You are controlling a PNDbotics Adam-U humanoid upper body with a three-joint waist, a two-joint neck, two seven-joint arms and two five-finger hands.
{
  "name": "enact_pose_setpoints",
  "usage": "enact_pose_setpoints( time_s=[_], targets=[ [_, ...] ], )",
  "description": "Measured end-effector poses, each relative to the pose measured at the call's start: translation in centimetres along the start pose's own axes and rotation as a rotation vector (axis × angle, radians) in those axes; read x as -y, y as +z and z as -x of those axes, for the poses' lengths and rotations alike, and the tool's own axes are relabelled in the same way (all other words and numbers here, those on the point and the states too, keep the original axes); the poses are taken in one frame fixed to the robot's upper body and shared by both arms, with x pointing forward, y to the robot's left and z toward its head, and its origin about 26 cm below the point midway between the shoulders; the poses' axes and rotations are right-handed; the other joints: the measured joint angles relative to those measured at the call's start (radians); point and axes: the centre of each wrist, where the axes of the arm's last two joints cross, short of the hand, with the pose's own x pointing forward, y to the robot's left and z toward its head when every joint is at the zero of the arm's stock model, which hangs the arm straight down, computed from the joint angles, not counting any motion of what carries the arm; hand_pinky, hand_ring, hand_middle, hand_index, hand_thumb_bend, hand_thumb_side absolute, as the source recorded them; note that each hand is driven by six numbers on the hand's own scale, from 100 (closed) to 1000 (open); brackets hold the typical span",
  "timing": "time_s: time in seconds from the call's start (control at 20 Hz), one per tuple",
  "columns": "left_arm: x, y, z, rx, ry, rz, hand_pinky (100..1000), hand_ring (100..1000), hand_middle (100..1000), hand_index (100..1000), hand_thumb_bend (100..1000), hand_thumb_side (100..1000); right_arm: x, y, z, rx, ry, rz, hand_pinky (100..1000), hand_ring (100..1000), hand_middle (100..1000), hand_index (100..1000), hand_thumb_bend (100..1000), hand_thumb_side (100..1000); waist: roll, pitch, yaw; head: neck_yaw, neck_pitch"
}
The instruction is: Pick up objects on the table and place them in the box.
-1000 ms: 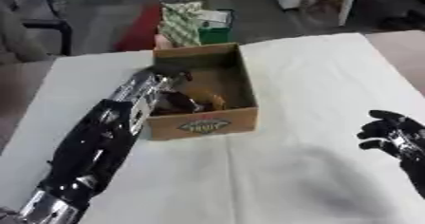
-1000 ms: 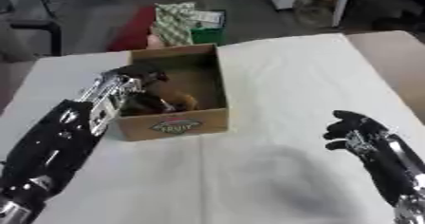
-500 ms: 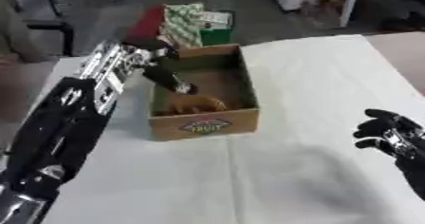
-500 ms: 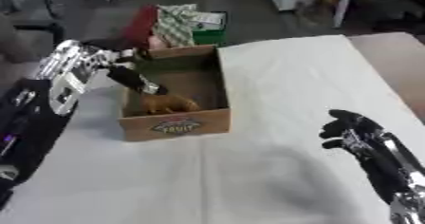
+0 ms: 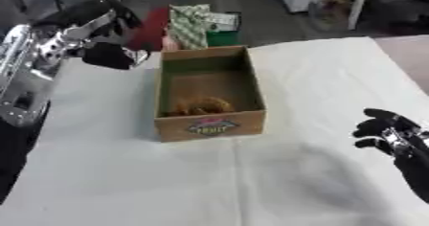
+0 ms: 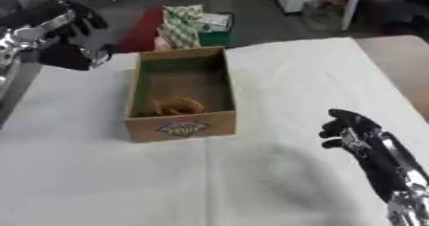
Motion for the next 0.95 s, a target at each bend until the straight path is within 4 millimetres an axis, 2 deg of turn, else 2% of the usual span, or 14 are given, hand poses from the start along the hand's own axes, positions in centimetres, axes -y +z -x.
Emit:
enact_pose_setpoints(
  time_s=[0.4,0.65,0.95],
  targets=[
    [3.7,5.0,1.7,-0.003,0.403,-0.235,619,606,650,762,100,602,0.1,0.0,0.0,0.002,0.001,0.012,635,680,617,819,100,545,-0.006,0.0,0.018,-0.001,0.007],
    [6.6,6.8,2.3,-0.034,0.626,-0.318,607,592,632,746,100,640,0.1,0.0,0.0,0.003,0.0,0.013,635,679,617,819,100,547,-0.012,0.0,0.025,0.007,0.031],
    [9.1,8.2,2.7,-0.087,0.753,-0.354,604,588,628,740,100,680,0.0,0.0,0.0,0.003,-0.007,0.016,634,679,616,818,100,549,-0.014,0.0,0.031,0.017,0.073]
  ],
)
